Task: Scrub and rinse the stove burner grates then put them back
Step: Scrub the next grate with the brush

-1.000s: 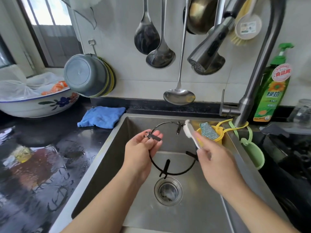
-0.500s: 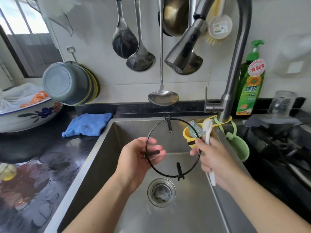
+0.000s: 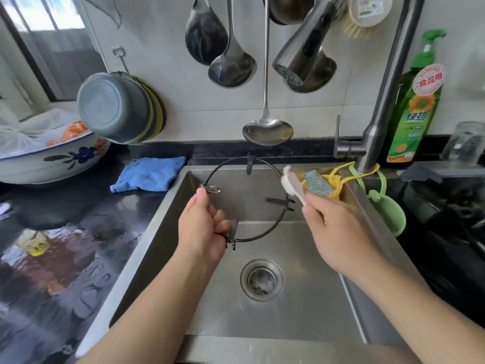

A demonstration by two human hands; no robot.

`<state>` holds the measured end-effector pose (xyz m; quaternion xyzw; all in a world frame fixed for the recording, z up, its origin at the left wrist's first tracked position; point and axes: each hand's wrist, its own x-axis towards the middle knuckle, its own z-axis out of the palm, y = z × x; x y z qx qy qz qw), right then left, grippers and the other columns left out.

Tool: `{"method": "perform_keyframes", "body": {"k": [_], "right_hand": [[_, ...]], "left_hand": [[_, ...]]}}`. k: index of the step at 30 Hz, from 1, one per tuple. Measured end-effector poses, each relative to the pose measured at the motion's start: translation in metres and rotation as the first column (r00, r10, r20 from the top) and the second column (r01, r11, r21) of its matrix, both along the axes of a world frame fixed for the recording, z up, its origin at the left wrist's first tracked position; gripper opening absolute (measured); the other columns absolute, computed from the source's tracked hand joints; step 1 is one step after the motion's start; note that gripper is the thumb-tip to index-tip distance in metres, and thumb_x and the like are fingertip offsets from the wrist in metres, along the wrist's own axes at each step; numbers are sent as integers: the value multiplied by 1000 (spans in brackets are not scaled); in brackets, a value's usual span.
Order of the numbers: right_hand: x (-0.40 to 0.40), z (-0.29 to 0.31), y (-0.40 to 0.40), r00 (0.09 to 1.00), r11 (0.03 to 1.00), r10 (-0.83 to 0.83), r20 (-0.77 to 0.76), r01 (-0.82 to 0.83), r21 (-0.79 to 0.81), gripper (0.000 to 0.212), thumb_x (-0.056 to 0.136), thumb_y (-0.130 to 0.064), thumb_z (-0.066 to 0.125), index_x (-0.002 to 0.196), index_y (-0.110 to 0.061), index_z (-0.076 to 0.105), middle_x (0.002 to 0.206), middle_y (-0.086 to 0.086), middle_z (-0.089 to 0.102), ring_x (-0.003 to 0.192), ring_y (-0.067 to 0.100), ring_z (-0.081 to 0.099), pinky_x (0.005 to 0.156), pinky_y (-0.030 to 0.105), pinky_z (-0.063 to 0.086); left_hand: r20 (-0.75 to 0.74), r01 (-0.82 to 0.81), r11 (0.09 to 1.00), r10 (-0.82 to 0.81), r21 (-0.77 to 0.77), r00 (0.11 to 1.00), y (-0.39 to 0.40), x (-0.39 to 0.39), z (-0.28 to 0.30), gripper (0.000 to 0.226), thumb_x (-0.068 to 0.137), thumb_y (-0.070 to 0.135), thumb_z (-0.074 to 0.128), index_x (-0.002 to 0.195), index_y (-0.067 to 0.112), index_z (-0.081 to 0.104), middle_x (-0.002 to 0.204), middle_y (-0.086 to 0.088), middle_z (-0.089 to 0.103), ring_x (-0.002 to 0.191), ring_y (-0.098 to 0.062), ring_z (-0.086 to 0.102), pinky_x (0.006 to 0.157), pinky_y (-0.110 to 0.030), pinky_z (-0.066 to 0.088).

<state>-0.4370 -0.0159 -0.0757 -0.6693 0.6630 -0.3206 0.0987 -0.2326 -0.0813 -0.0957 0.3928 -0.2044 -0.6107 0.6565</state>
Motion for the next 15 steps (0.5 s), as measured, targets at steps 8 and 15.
{"method": "perform_keyframes", "body": {"k": [8, 15], "right_hand": [[40, -22, 8, 985, 971, 111, -136, -78, 225, 17, 102, -35, 43, 92, -22, 45, 88, -1, 58, 82, 31, 54, 68, 43, 49], [54, -19, 16, 965, 960, 251, -69, -239, 144, 21, 102, -37, 41, 87, -24, 43, 80, -2, 55, 75, 28, 53, 63, 45, 44]], "left_hand": [[-156, -278, 952, 296, 125, 943, -4, 14, 1, 21, 108, 29, 47, 94, 17, 57, 55, 7, 23, 41, -8, 18, 36, -21, 17], [-161, -293, 948, 310, 123, 937, -3, 8, 2, 24, 110, 28, 45, 92, 18, 57, 54, 6, 22, 40, -8, 18, 36, -21, 17]]}}
